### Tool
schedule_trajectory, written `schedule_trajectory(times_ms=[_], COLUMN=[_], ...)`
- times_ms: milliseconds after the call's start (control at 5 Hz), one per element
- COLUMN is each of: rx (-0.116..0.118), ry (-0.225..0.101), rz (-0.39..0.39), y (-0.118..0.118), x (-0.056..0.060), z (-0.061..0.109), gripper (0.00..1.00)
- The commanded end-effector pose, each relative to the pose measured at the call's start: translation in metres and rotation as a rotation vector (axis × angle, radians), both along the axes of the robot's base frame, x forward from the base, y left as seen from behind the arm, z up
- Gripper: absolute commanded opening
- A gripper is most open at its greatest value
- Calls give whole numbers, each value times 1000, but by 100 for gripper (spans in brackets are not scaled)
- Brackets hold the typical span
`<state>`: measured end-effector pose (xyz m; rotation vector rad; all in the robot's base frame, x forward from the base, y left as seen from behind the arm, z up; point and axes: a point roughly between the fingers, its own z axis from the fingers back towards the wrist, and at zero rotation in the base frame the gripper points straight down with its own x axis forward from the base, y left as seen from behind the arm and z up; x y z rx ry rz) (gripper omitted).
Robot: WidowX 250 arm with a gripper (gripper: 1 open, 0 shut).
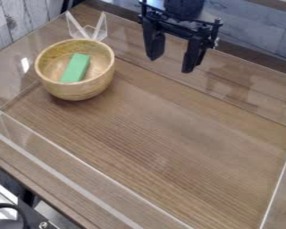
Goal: Move green object from inside the wooden bowl to the table next to it
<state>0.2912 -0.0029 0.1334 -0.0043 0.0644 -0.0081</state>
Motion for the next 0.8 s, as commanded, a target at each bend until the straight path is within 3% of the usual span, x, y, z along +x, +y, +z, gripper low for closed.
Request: schedule_trajectory(times_ms=[0,200,600], rx=[0,-1,-8], ry=[20,12,-32], rz=[47,121,265], y=[8,38,125], x=[-1,-6,-33], z=[-16,-24,-7], gripper=[100,100,100])
